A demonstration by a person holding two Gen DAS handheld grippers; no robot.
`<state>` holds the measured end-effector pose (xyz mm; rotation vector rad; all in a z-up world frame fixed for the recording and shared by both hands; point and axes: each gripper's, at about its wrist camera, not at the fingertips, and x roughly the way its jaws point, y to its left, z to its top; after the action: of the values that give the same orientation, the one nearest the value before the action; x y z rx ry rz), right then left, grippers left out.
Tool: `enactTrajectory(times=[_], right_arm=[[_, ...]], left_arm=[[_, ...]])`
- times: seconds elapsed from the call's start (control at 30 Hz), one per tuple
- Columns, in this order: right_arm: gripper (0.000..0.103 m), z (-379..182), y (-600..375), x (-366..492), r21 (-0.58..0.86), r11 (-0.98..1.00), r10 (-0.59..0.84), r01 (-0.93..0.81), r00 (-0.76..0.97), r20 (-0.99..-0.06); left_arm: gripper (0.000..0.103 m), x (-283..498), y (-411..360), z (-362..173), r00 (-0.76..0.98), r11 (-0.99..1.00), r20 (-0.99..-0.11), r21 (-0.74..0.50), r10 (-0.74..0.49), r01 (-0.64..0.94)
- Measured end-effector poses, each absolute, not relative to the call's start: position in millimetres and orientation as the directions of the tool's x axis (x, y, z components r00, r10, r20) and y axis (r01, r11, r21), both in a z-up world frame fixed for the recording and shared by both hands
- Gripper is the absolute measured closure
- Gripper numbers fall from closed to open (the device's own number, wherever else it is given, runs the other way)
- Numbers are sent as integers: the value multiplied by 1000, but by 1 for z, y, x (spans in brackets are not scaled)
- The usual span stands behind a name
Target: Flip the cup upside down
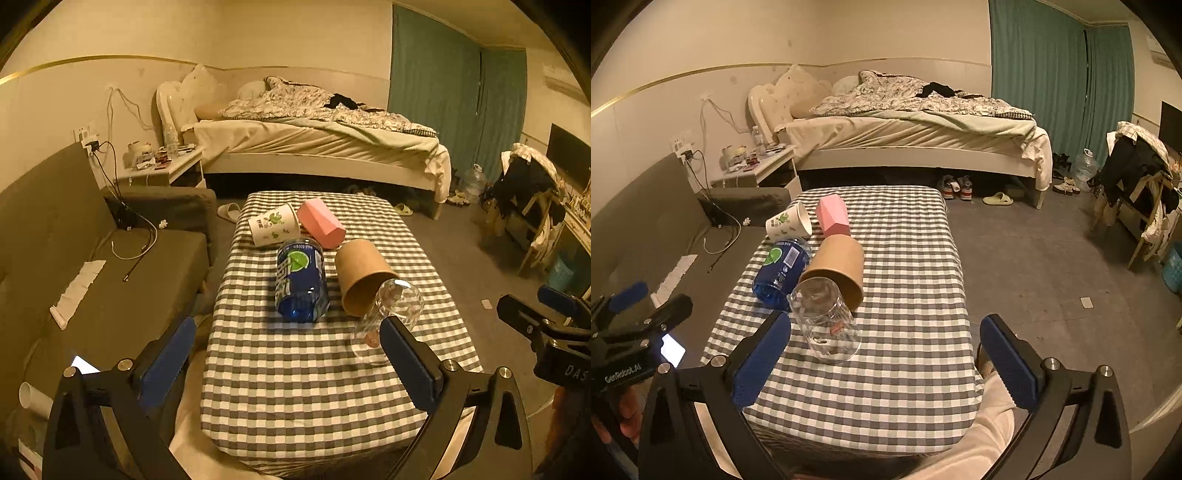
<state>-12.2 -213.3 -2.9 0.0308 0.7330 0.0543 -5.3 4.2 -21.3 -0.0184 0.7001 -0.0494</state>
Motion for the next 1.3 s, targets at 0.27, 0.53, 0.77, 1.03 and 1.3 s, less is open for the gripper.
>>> enactTrajectory(times=[0.27, 0.53, 0.77, 1.03, 1.3], right_arm=[[0, -7, -208, -12, 42, 998, 59, -41, 730, -680], [0, -11, -208, -11, 46, 998, 59, -37, 721, -691], [0, -13, -207, -11, 47, 998, 61, -39, 714, -697], [0, -14, -207, -9, 45, 998, 58, -37, 712, -699], [0, -15, -208, -8, 42, 998, 56, -37, 708, -704]], left_arm=[[0, -6, 4, -23, 762, 999, -646, -39, -52, 35], [0, -5, 4, -25, 748, 998, -662, -42, -56, 38], [0, -3, 2, -26, 741, 999, -670, -26, -46, 39], [0, -2, 4, -27, 743, 1000, -668, -19, -29, 23], [0, -2, 5, -26, 744, 1000, -668, -22, -28, 18]])
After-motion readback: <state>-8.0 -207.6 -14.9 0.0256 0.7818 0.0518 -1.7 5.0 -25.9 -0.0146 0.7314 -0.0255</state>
